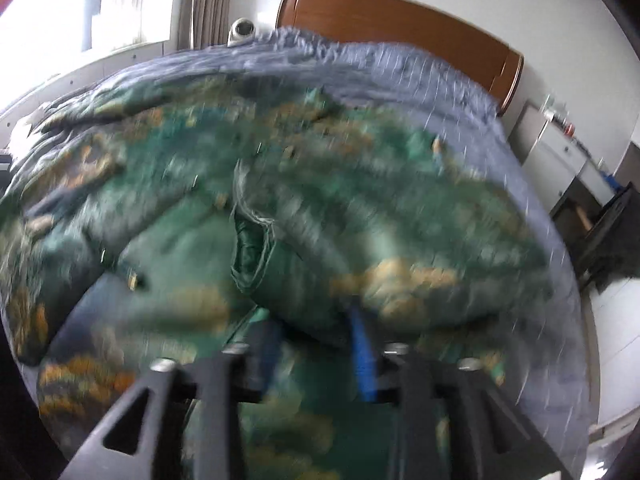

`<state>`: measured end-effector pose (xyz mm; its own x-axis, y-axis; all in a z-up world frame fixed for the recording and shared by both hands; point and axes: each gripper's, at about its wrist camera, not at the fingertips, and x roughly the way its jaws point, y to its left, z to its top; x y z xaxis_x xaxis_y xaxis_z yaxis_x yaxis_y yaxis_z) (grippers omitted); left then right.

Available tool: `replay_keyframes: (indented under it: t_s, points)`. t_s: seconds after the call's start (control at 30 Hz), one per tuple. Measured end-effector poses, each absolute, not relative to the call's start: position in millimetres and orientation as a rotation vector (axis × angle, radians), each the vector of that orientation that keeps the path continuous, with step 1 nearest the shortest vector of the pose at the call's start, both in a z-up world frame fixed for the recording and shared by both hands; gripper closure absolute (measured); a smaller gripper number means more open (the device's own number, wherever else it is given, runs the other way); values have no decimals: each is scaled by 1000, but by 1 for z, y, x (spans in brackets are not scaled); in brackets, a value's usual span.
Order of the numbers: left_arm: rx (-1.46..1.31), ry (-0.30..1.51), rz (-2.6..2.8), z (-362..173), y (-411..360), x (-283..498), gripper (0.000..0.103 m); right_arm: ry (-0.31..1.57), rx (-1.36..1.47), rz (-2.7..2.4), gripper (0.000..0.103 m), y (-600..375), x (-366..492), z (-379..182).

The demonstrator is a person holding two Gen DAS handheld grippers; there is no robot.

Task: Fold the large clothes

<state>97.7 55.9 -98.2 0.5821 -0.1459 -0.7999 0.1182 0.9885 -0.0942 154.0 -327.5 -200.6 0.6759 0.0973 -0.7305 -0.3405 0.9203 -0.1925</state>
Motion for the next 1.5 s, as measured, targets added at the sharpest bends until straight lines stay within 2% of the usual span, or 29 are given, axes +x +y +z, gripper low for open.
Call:
replay_keyframes:
  t_s: [0.2, 0.27, 0.43, 0.63, 0.73, 0.8, 0.87, 1.07, 1.27, 1.37, 1.5]
  points:
    - [-213, 1040, -488, -90, 4, 128, 2, 778, -244, 228, 47, -359, 97, -181]
    - [-311, 1130, -660, -97, -28, 148, 2, 765, -217, 203, 47, -367, 85, -175]
    - [-360, 1205, -768, -123, -95, 192, 5, 730, -131, 163, 47, -384, 69, -157]
    - [-456, 1298, -711, -162, -128, 227, 26, 678, -41, 156, 47, -386, 62, -146]
    - [-443, 1311, -652, -170, -132, 227, 52, 667, -27, 159, 47, -387, 59, -145]
    - [-432, 1317, -631, -169, -131, 226, 81, 665, -22, 153, 47, -390, 58, -146]
    - [-440, 1311, -629, -167, -131, 225, 94, 663, -11, 148, 47, -393, 57, -146]
    - [-358, 1193, -677, -115, -129, 234, 98, 654, 18, 119, 47, -407, 54, -143]
    - [-225, 1057, -597, -65, -104, 309, 98, 645, 13, 89, 47, -437, 73, -129]
    - [-190, 1041, -516, -69, -86, 344, 98, 641, -12, 79, 47, -450, 92, -119]
    - [-196, 1109, -439, -112, -65, 364, 98, 644, -43, 73, 47, -463, 129, -108]
